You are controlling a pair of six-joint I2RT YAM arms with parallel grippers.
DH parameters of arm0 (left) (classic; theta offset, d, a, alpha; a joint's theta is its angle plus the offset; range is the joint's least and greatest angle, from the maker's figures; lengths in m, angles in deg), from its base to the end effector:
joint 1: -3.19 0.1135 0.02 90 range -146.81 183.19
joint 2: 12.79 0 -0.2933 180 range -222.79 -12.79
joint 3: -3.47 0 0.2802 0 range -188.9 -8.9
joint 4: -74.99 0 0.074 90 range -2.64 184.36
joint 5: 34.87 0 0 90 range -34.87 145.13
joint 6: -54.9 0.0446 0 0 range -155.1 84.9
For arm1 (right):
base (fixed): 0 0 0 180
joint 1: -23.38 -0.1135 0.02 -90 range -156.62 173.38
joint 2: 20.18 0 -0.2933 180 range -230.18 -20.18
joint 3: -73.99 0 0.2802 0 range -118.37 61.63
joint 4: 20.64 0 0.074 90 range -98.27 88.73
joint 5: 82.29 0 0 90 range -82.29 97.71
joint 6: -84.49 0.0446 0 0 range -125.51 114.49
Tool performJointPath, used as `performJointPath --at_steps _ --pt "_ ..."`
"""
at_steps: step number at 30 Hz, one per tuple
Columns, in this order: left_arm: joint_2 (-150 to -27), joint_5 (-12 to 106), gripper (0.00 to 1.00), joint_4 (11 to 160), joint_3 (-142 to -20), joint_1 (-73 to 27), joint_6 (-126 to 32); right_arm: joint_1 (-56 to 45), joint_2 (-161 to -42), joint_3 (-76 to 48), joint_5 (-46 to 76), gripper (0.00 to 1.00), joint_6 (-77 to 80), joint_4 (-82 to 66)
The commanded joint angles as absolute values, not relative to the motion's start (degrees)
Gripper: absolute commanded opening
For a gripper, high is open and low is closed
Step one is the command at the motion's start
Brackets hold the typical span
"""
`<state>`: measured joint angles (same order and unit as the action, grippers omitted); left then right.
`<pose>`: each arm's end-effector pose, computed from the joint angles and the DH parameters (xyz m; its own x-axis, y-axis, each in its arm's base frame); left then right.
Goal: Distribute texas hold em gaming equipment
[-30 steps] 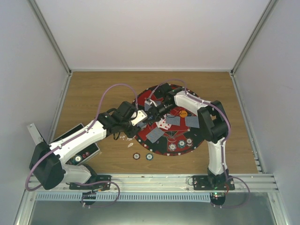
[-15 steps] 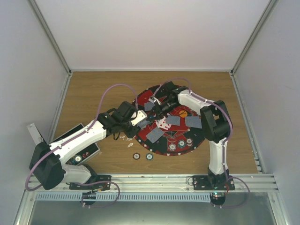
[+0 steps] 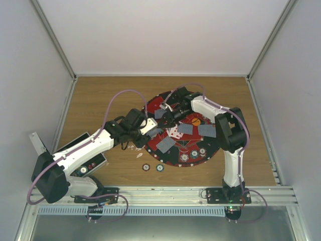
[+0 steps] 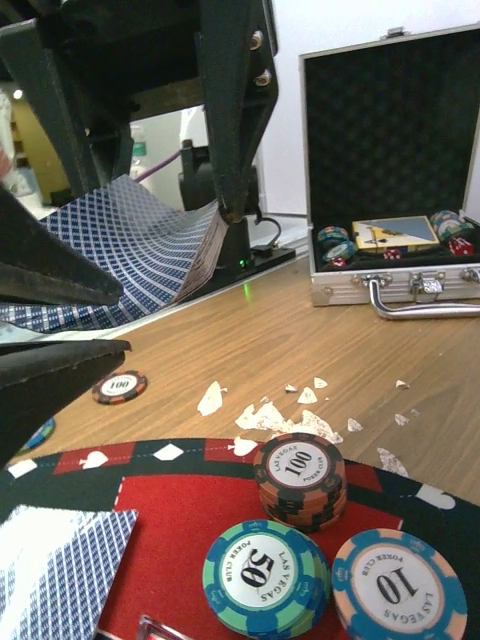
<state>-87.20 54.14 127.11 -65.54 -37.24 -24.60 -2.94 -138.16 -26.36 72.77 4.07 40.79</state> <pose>0.2155 -0.1846 0.2696 -0.5119 0.6755 -0.5307 0.7615 0.6427 0.0835 0.3785 0.2323 0.1965 -0.9246 -0.3791 -0.0390 -0.1900 0.3699 0.9094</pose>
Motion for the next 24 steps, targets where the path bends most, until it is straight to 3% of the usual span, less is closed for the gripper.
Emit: performJointPath --at_steps 1,5,15,24 --pt "-85.74 53.94 0.54 124.3 -65.5 -37.6 -24.88 -2.82 -135.86 -26.2 72.66 0.08 3.8 41.36" --pt "-85.64 53.99 0.54 124.36 -65.57 -37.6 -24.99 -1.77 -135.33 -26.42 69.96 0.01 4.88 41.33" --pt "-85.75 53.91 0.54 124.2 -65.75 -37.64 -24.72 0.97 -133.75 -25.02 73.24 0.01 4.51 40.35" --pt "-85.25 54.45 0.54 124.55 -65.28 -37.62 -24.99 6.04 -127.17 -20.5 64.47 0.0 15.16 29.71"
